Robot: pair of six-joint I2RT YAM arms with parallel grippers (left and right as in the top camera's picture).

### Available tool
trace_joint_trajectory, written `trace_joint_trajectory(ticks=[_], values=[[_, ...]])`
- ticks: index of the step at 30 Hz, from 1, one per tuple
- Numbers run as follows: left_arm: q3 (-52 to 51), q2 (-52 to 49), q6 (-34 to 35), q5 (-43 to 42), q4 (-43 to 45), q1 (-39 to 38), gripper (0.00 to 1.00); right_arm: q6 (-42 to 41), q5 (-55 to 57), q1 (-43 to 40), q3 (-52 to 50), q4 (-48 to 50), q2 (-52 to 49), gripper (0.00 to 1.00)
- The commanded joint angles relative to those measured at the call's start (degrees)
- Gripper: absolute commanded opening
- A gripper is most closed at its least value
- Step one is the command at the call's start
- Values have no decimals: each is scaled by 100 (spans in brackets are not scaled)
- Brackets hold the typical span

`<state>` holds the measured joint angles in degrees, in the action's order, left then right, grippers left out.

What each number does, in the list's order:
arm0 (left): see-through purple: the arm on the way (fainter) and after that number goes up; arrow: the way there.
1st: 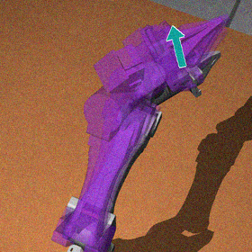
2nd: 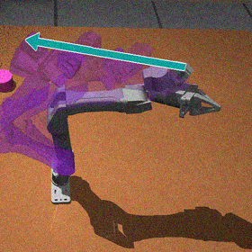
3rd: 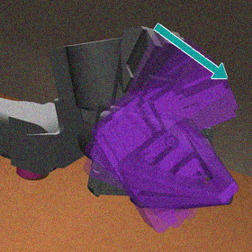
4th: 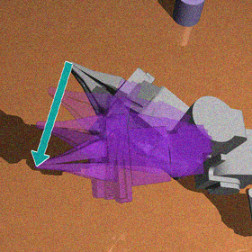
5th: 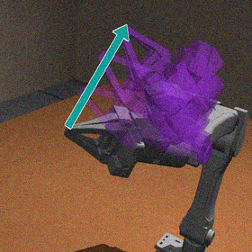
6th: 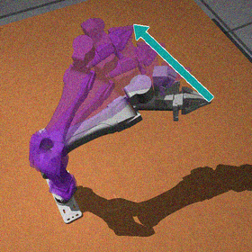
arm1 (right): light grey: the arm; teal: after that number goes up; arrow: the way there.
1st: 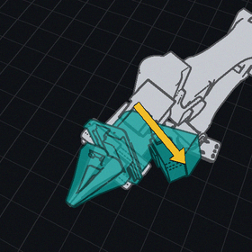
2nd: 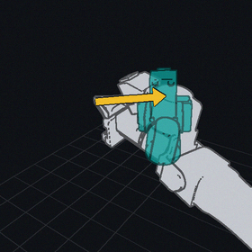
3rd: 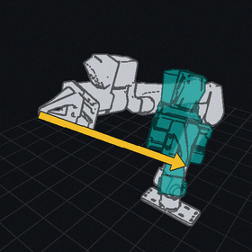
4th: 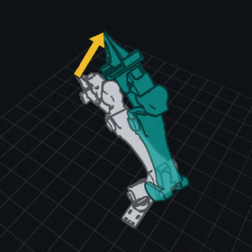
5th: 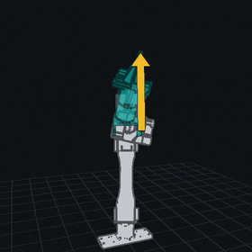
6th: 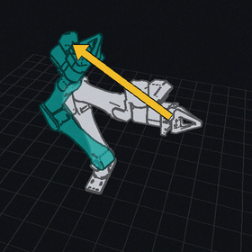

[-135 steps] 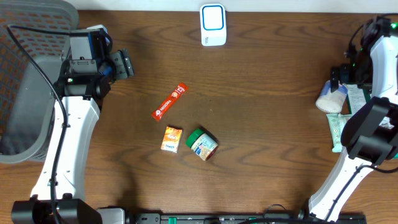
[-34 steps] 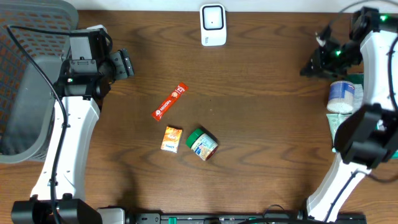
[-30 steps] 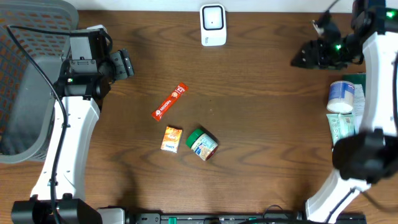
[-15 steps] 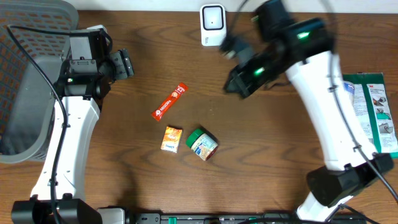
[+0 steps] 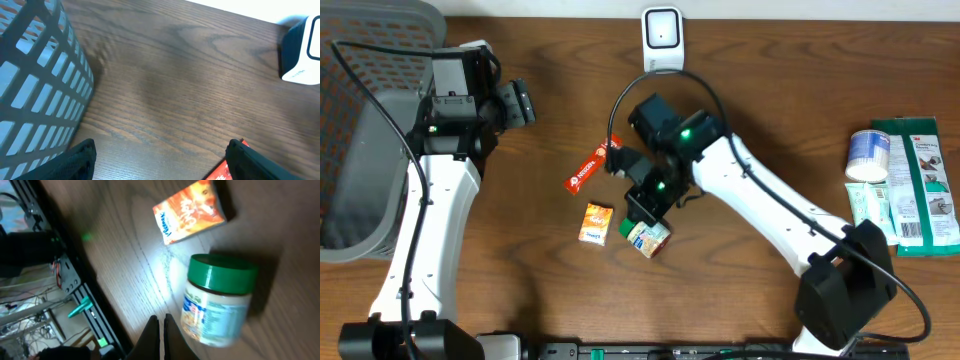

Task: Scan the item barcode
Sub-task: 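Move the right gripper over to the green-lidded jar, then close the right gripper around the green-lidded jar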

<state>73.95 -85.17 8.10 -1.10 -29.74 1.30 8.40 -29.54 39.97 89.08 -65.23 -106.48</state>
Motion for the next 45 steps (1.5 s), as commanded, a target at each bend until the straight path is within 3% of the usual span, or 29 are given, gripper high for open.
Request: trace_joint_trajectory(ticks=[1,9,15,27,45], values=[[15,-57,9,70,7,2,83,-111,-31,205,-216,188,-2,1],[15,-57,9,72,4,2,83,-155,52,472,-651,769,-4,1],[15,-57,9,72,4,2,83,-597,1110,732,-973,1051,-4,1],[15,-57,9,72,7,2,83,-778,2378,721,-1217,1023,-4,1],[15,-57,9,70,7,2,83,-776,3014,527,-1217,997,-4,1]])
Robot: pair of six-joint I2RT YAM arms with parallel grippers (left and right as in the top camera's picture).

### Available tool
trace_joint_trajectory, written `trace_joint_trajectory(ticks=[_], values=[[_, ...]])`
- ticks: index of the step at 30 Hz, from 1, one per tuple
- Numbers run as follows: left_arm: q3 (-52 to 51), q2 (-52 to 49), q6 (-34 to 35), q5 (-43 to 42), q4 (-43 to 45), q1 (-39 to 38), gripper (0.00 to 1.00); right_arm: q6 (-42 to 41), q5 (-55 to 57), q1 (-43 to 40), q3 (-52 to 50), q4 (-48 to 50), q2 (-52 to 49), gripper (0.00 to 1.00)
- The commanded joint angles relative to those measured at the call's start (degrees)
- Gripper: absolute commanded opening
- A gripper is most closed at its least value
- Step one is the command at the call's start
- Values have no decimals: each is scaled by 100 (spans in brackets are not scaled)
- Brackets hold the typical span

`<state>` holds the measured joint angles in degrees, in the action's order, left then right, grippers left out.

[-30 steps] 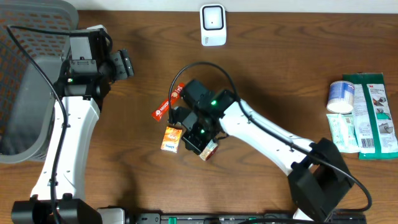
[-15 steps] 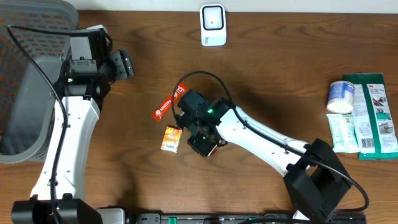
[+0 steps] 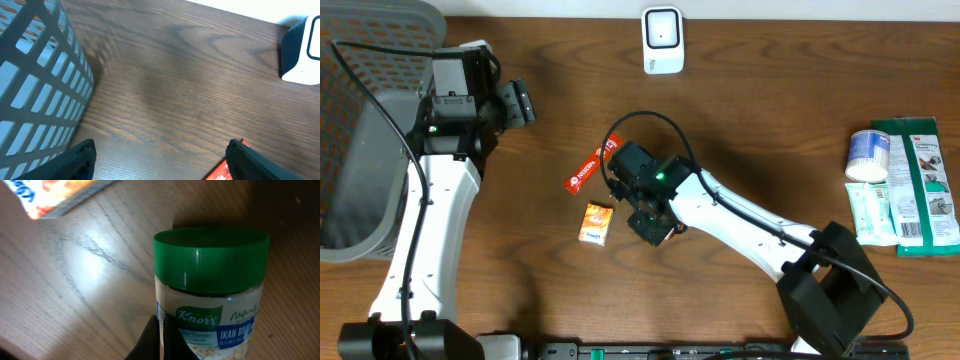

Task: Scan the item barcode
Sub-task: 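Close the right gripper around the green-lidded jar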

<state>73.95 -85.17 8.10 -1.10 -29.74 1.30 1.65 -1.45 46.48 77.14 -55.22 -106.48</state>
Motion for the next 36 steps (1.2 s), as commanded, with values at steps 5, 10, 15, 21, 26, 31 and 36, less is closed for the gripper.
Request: trace_joint_trajectory(ticks=[5,10,15,21,26,31,36], values=[[15,-57,9,70,4,2,83,-98,205,-205,-24,-13,-4,1],[15,-57,9,72,7,2,83,-92,208,-232,-24,17,-2,1],[15,-57,9,72,7,2,83,-76,249,-315,-15,37,-2,1],[15,-57,9,70,7,2,83,-76,245,-514,-11,52,-2,3],[15,-57,9,72,4,2,83,-76,247,-625,-11,63,-2,6],[15,-57,9,70,7,2,83,-76,247,-719,-11,61,-2,6],[15,-57,9,70,7,2,83,-74,247,-754,-11,83,-2,6]])
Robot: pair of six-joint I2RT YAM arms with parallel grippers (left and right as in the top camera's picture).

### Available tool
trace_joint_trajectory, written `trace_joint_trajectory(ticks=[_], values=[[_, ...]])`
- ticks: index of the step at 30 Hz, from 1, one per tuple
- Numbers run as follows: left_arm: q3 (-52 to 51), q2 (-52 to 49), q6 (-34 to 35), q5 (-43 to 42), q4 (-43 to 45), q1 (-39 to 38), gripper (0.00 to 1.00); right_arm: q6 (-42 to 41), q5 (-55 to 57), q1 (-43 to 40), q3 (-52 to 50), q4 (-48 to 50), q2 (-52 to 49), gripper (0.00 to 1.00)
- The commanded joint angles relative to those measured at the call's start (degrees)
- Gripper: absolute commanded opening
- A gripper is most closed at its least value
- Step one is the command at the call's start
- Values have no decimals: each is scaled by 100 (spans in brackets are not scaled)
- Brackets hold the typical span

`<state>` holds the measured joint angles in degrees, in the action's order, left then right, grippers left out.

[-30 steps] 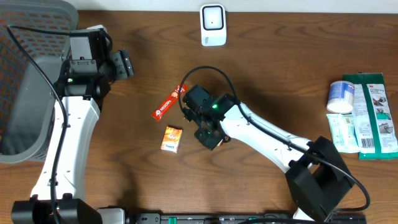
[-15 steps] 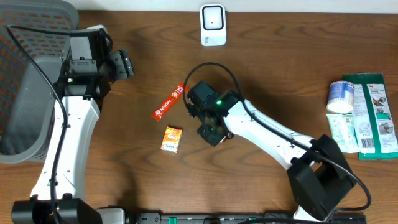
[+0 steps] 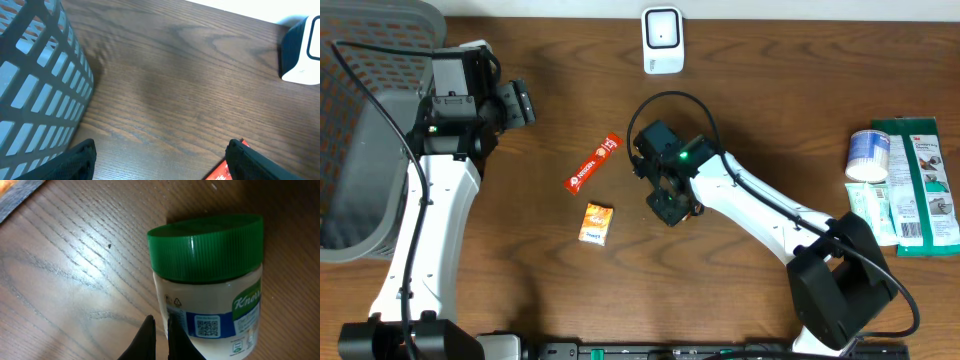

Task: Scan the item barcode
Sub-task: 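Close the right gripper around the green-lidded jar, then lift the jar and carry it rightward with the right gripper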

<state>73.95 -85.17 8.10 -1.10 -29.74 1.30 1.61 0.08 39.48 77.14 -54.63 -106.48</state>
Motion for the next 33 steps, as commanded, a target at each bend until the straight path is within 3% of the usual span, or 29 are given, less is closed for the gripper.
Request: trace_joint_trajectory(ticks=[1,18,22,33], values=[[15,-57,9,70,7,2,83,-72,92,-57,-11,39,-2,6],[15,-57,9,70,7,2,83,94,-964,-767,673,-232,-2,10],[15,-57,9,72,7,2,83,232,-1899,-953,625,-439,-2,9],[15,-57,9,72,7,2,83,538,-2465,-1587,444,-546,-2,1]])
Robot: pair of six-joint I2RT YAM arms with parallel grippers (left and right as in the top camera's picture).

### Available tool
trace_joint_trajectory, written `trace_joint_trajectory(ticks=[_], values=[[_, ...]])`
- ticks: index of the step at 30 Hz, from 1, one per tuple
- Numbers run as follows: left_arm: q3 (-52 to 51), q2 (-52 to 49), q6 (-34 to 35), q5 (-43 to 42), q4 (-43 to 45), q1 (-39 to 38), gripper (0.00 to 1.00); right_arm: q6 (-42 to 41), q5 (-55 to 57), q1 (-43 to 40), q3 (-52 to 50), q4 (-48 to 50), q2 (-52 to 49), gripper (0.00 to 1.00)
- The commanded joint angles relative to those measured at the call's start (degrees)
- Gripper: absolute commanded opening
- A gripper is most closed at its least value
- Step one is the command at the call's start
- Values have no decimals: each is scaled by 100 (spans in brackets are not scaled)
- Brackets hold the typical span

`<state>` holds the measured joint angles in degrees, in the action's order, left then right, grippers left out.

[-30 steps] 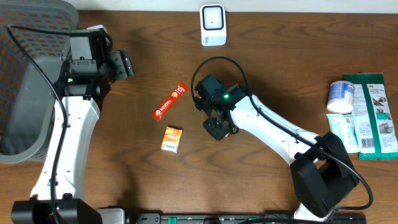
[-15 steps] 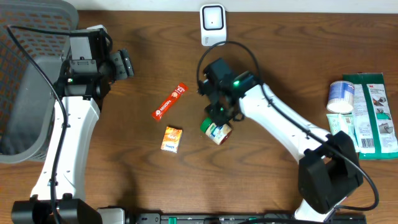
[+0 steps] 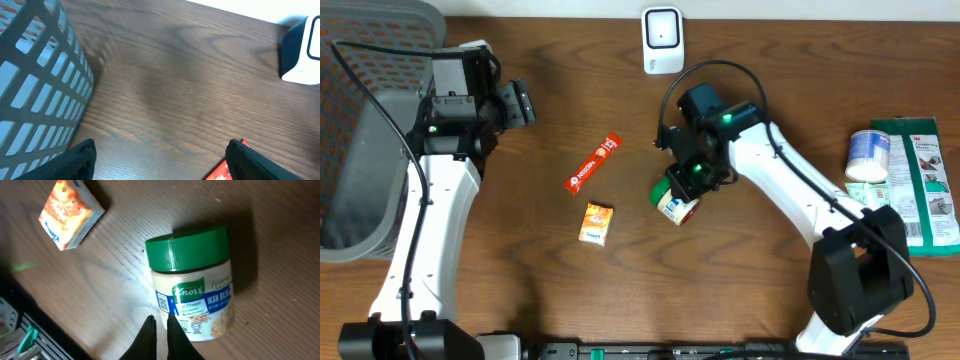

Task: Scan the item barcode
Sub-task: 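Lift the jar and carry it rightward with the right gripper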

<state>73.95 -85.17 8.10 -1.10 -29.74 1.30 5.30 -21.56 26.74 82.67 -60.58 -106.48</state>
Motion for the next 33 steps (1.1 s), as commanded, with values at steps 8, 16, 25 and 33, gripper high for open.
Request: trace_joint_trajectory(ticks=[8,16,25,33], values=[[15,-57,9,72,7,2,83,713,-2122,-1344,-396,507,-2,1],[15,-57,9,72,7,2,83,1366,-3700,-1508,-1314,907,-2,1],[15,-57,9,72,7,2,83,1198,-3816,-1530,-1989,1991,-2,1],[15,-57,9,70,4,2,83,927,-3268,-1521,-1991,2061,-2,1]])
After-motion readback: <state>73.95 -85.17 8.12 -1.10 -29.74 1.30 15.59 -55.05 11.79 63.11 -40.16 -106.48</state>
